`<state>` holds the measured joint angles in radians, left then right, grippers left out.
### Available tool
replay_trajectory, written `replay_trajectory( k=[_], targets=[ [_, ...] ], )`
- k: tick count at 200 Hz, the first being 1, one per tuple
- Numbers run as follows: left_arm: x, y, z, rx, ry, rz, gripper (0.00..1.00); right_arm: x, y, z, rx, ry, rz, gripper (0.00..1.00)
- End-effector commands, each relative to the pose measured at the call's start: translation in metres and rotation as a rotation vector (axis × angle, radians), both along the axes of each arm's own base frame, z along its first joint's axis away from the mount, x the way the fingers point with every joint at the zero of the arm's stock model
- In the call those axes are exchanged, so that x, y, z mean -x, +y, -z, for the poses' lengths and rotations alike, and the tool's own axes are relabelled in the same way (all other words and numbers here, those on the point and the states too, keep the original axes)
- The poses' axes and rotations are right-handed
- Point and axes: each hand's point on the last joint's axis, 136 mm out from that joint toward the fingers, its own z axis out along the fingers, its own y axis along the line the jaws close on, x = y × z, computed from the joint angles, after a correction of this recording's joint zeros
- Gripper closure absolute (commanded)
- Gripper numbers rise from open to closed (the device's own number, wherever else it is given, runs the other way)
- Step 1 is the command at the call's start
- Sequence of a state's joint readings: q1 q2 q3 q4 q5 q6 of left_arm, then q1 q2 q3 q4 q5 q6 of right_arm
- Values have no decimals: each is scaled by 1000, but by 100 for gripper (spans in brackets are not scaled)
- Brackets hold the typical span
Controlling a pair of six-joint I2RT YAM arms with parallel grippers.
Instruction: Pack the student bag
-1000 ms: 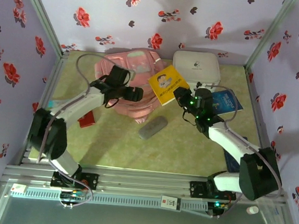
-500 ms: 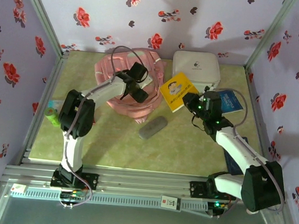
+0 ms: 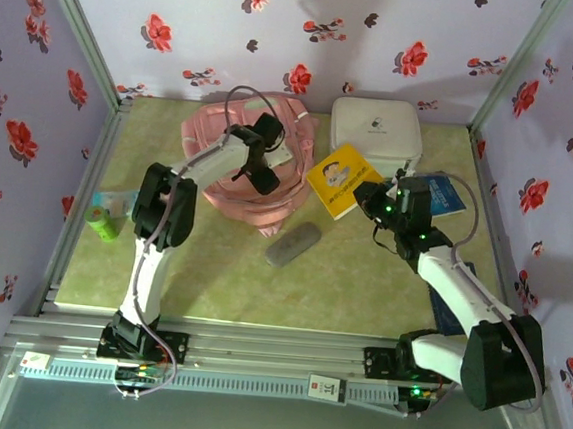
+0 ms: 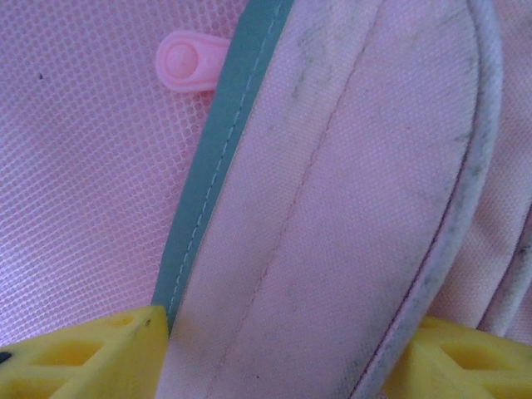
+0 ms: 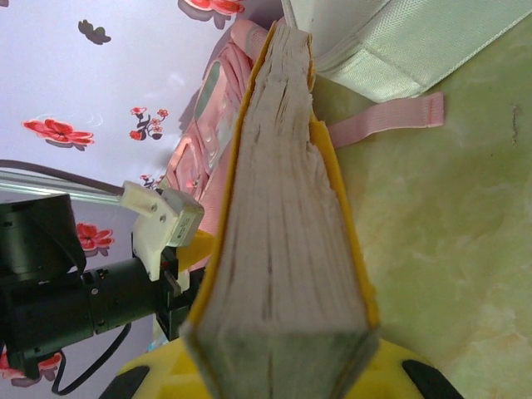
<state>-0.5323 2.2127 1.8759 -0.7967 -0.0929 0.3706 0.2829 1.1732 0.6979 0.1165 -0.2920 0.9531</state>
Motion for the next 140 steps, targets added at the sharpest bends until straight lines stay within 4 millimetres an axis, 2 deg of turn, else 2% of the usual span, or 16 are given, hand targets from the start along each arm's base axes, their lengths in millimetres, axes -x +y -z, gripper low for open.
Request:
replay_trajectory(
  k=[1,17,37,57,72,87,117,140],
  targets=[
    [9,1,15,-62,62,89,34,-3,1,-31,-33,-93,-7,97],
    [9,1,16,-91,65,111,31,-3,2,-27,-41,-89,-9,97],
    [9,3,20,-122,65,134,33,-5,2,-23,-57,-80,-3,96],
    [0,9,21,-160,20,120,45,-6,4,-21,-67,-69,-8,96],
    [-2,6,19,-154,5,112,47,-7,4,-19,-65,-59,-4,96],
    [-2,1,14,-141,-14,113,54,-6,4,-19,-67,-57,-4,96],
    [-3,-6,0,-116,-61,123,68,-6,4,-20,-78,-71,1,95],
    [-6,-9,-19,-87,-105,113,78,-6,3,-21,-80,-83,6,95]
  ],
)
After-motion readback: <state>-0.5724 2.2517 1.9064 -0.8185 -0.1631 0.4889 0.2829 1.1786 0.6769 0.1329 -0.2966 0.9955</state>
